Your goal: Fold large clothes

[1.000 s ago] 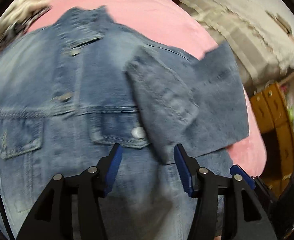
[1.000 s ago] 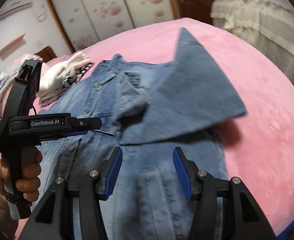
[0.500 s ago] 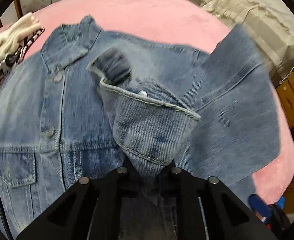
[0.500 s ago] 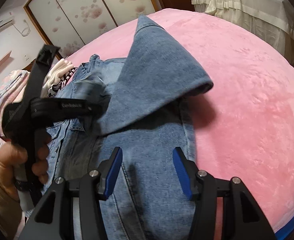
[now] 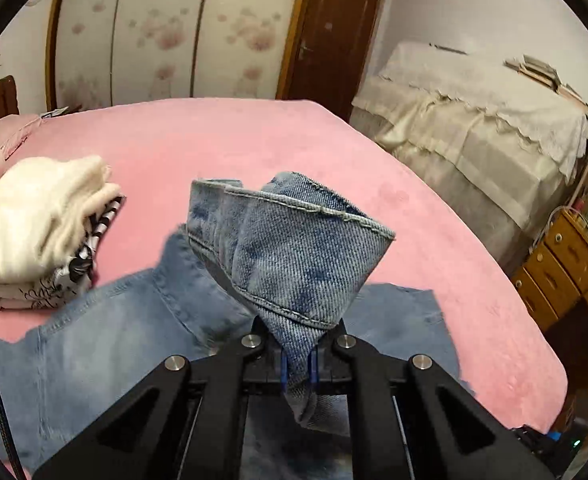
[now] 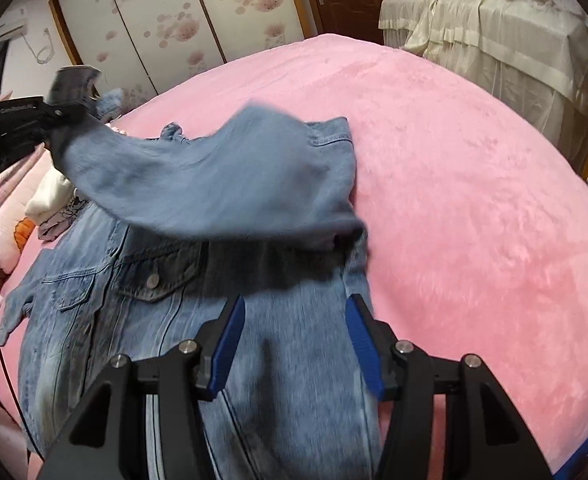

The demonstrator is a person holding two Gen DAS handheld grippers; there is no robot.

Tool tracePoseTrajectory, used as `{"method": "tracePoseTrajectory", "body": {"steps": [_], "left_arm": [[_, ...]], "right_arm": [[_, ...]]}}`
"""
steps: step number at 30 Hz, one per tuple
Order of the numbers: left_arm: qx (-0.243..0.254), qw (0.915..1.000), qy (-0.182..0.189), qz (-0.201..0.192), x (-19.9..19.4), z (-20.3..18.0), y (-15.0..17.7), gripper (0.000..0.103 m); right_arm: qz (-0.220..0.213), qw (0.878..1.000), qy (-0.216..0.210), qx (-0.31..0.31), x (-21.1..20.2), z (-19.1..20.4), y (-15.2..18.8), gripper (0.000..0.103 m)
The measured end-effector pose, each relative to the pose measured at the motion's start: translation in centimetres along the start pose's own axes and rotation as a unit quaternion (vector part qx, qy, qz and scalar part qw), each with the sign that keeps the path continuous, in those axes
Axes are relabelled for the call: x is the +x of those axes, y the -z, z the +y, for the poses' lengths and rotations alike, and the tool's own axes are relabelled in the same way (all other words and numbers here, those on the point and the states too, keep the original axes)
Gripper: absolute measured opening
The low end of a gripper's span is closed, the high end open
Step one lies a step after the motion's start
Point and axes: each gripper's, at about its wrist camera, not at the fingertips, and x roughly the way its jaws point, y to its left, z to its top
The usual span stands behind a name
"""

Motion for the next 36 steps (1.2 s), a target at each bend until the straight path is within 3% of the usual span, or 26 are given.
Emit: {"method": "tracePoseTrajectory", "body": {"steps": [3,6,11,13,16,19,24,30,33,36], "left_arm": [[-0.01,0.9997,-0.019,0.015,2.4,3.7,1.6,0.006],[-0.048,0.9952,-0.035,0.078,5.5,7.2,4.9,0.008],[-0.154,0.9775,-0.001,0.145,6.7,11.6,10.2,0.034],[-0.181,0.9727,0.022,0.144,6.1,12.7,11.7,0.037],[-0.215,0.9656,0.06,0.133,4.6,14.1,12.9,0.051],[-0.227,0.9632,0.066,0.128,3.9,15.5,13.3,0.054],[-0.253,0.9568,0.072,0.125,3.2,17.6,12.5,0.054],[-0.22,0.9653,0.09,0.108,2.3,18.5,7.9,0.053],[-0.214,0.9628,0.11,0.122,3.6,18.4,4.5,0.053],[-0.216,0.9584,0.1,0.157,5.9,18.8,2.5,0.053]], "right_arm": [[0.003,1.0,0.017,-0.02,1.1,0.8,-0.6,0.053],[0.009,0.999,0.027,-0.032,1.9,1.5,-0.8,0.053],[0.024,0.998,0.027,-0.045,2.3,2.3,-0.4,0.053],[0.029,0.998,0.024,-0.049,2.2,2.5,-0.1,0.053],[0.03,0.998,0.019,-0.052,1.7,3.0,0.2,0.053],[0.029,0.998,0.013,-0.053,1.1,3.3,0.5,0.053],[0.025,0.998,0.01,-0.057,0.4,3.9,0.2,0.053],[0.013,0.998,0.007,-0.057,0.0,4.1,-1.4,0.053],[0.011,0.999,0.011,-0.051,0.6,4.1,-2.5,0.053],[0.006,0.999,0.009,-0.041,1.0,4.1,-3.6,0.053]]}}
